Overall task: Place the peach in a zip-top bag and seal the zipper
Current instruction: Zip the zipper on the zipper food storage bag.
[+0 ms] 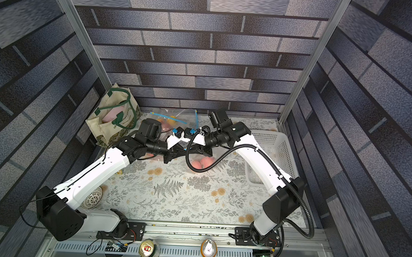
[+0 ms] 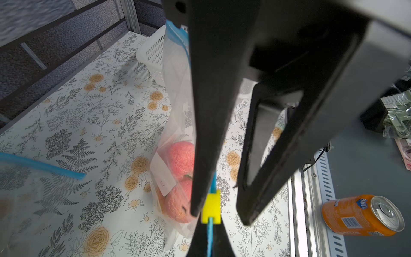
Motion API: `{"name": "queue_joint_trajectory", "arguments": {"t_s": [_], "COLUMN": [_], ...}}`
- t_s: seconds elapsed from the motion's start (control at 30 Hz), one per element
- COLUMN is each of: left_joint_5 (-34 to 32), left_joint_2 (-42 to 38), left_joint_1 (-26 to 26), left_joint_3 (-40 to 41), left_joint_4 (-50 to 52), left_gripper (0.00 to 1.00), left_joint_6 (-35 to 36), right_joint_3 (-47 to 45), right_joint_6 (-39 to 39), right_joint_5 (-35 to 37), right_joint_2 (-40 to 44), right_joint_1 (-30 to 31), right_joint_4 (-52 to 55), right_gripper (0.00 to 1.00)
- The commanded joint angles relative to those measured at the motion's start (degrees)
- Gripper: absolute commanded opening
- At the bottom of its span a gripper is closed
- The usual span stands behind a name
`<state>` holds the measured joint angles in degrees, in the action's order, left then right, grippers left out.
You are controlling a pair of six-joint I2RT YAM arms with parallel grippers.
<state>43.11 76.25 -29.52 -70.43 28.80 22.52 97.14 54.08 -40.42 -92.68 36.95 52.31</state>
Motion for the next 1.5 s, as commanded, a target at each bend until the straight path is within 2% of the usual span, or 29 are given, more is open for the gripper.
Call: {"name": "queue_joint_trajectory", "arguments": {"t_s": [0.0,0.47,1.13,1.47], "left_joint_5": [2.76,1.21,-1.68,-3.21], "left_joint_2": [-2.65,-2.66,-4.20,-6.07], "left_joint_1": [0.44,0.89,4.39,7.75], "left_joint_3": [1.05,1.34,4.55,7.91], "left_joint_4": [-3.02,0.27,-1.10,-4.05], "left_gripper": [0.00,0.00,0.00,0.00], "left_joint_6": [-0.11,1.20,-0.44,-4.45], "right_joint_3": [0.25,-0.87,-2.18,-10.56], "right_joint_6": [0.41,-2.14,-3.54,-5.83], "right_joint_5": [1.67,5.71,8.65,10.80], "right_joint_2": [-0.75,0.67,4.14,9.92], "right_joint_1": [0.67,0.42,-4.34,-11.52], "right_joint_4": [2.09,-0.37,4.02,1.76], "right_gripper": [0.22,0.09,0.10,0.09]}}
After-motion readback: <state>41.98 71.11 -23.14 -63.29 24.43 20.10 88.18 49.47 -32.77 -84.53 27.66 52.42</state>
